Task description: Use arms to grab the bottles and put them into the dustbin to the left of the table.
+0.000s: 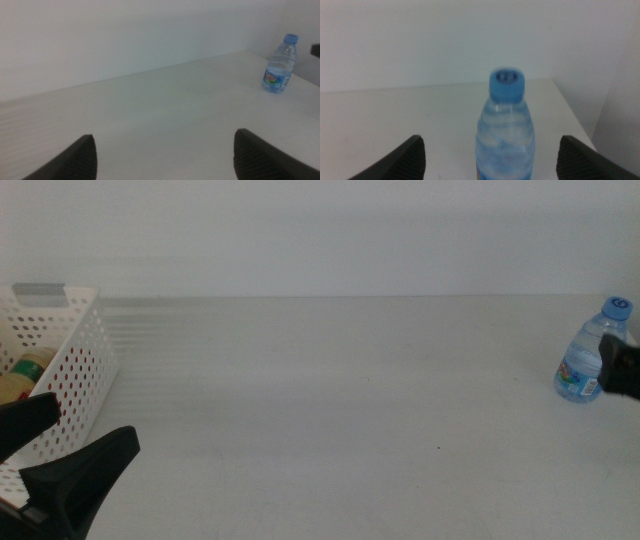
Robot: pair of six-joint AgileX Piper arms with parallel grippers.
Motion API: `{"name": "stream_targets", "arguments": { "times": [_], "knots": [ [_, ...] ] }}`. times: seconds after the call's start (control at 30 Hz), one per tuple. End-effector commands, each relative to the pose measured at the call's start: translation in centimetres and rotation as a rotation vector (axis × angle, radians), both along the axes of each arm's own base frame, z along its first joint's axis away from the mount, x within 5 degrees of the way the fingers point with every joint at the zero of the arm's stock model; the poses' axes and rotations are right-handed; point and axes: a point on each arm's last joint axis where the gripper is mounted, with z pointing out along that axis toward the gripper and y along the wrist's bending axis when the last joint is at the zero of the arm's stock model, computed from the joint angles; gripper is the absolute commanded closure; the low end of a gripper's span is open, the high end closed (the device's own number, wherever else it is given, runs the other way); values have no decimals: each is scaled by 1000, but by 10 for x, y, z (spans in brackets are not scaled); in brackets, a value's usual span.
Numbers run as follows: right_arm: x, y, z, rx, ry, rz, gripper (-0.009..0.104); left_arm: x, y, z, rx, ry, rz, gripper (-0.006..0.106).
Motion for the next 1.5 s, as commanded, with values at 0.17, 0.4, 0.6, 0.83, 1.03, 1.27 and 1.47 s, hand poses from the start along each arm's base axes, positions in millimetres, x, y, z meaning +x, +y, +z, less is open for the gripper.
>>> {"name": "stream_targets", "arguments": {
  "times": [0.17,0.4,0.6,0.83,1.03,1.27,1.47],
  "knots": [
    [43,-2,42,-131,-102,14,9,1,0,17,-65,-83,7,10],
    [83,-9,34,-204,-71,-4,9,1,0,17,-65,-83,7,10],
    [108,-24,20,-163,-35,-68,9,1,0,17,-65,-83,7,10],
    [124,-26,-17,-159,17,-75,9,1,0,17,-65,-83,7,10],
    [133,-29,-47,-181,10,-94,9,1,0,17,-65,-83,7,10],
    [136,-26,-59,-206,13,-68,56,1,0,17,-64,-83,7,10],
    [136,19,-35,-191,-38,151,95,1,0,17,-64,-83,7,10]
  ]
}}
